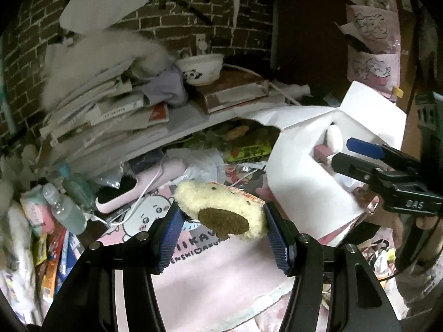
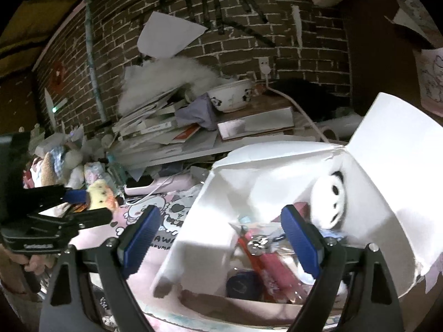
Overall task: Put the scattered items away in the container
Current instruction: 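Carry the yellow plush into the white box and open the left tool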
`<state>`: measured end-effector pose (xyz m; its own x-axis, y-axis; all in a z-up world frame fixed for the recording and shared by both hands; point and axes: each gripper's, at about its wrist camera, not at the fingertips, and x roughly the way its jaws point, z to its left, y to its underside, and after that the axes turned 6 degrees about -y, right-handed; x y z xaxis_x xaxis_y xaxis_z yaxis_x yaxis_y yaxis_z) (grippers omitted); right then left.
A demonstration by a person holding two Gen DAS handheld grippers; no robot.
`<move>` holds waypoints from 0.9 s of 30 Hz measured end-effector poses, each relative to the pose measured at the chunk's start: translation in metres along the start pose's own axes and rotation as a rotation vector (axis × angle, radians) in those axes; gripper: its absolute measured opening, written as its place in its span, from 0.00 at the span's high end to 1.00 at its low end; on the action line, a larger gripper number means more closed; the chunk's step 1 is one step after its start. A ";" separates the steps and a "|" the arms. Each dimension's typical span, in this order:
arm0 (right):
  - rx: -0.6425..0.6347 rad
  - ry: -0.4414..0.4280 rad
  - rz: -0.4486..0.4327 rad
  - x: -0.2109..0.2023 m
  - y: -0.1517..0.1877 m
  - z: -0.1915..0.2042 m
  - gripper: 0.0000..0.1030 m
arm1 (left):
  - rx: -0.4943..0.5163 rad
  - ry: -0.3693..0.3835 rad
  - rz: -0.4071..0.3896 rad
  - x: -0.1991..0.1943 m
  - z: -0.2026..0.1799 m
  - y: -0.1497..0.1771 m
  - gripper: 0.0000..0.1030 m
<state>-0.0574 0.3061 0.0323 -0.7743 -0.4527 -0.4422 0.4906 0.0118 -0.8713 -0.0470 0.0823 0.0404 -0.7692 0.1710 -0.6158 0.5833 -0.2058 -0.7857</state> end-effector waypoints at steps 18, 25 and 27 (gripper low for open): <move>0.031 -0.003 -0.083 -0.047 -0.007 -0.034 0.15 | 0.103 0.237 0.002 0.005 -0.071 -0.051 0.48; 0.035 -0.097 -0.136 -0.070 -0.013 -0.046 0.14 | 0.119 0.316 0.070 0.036 -0.090 -0.067 0.48; 0.035 -0.122 -0.145 -0.074 -0.016 -0.050 0.08 | 0.123 0.324 0.100 0.048 -0.095 -0.070 0.48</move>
<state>-0.0276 0.3837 0.0680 -0.7848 -0.5523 -0.2813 0.3927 -0.0919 -0.9150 -0.0998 0.1963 0.0603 -0.5756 0.4372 -0.6910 0.6005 -0.3476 -0.7201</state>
